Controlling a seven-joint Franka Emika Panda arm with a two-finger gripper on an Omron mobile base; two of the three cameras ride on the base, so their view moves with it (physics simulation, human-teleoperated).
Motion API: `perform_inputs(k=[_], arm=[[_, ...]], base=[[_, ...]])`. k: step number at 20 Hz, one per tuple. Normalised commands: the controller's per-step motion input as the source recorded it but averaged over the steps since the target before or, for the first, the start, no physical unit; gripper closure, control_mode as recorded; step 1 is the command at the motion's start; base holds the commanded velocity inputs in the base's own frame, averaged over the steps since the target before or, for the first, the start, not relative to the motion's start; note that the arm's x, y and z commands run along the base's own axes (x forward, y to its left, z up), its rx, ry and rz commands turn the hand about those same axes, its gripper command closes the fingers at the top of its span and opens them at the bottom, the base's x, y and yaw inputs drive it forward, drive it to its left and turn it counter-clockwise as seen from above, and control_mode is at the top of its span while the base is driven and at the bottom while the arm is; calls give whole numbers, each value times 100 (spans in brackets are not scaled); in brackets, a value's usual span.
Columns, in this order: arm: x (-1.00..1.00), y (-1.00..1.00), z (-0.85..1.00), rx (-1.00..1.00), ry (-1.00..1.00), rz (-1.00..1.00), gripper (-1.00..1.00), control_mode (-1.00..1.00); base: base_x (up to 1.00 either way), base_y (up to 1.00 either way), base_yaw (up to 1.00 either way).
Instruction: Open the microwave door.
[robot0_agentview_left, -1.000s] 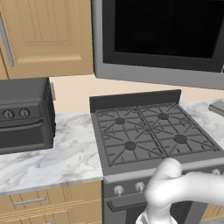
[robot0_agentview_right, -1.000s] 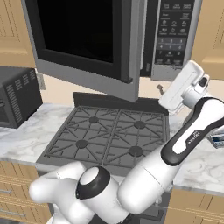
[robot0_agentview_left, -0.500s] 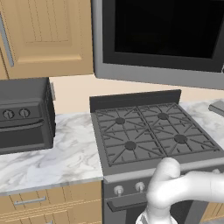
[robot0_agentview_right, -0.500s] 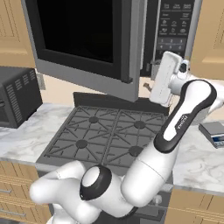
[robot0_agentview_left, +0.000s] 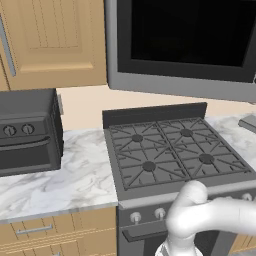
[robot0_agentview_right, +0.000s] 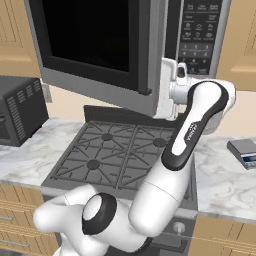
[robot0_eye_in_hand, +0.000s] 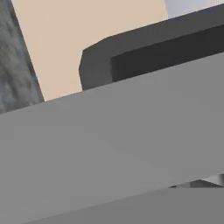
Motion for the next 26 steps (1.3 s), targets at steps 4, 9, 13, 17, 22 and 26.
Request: perform_inputs(k=[4,9,13,17,22,26], arm=[[-100,39,0,0,-10,35,-100,-100],[-91,65,0,0,-7,38,-100,-100],[-81,87,0,0,-13,32,-100,-100],[-91,100,0,0,-21,27,-100,-100],[-73,100,0,-2,-26,14,-100,-100],[-22,100,0,-2,-15,1,-100,-100]], base=[[0,0,0],[0,0,0],[0,0,0],[0,0,0],[0,0,0],[0,0,0]])
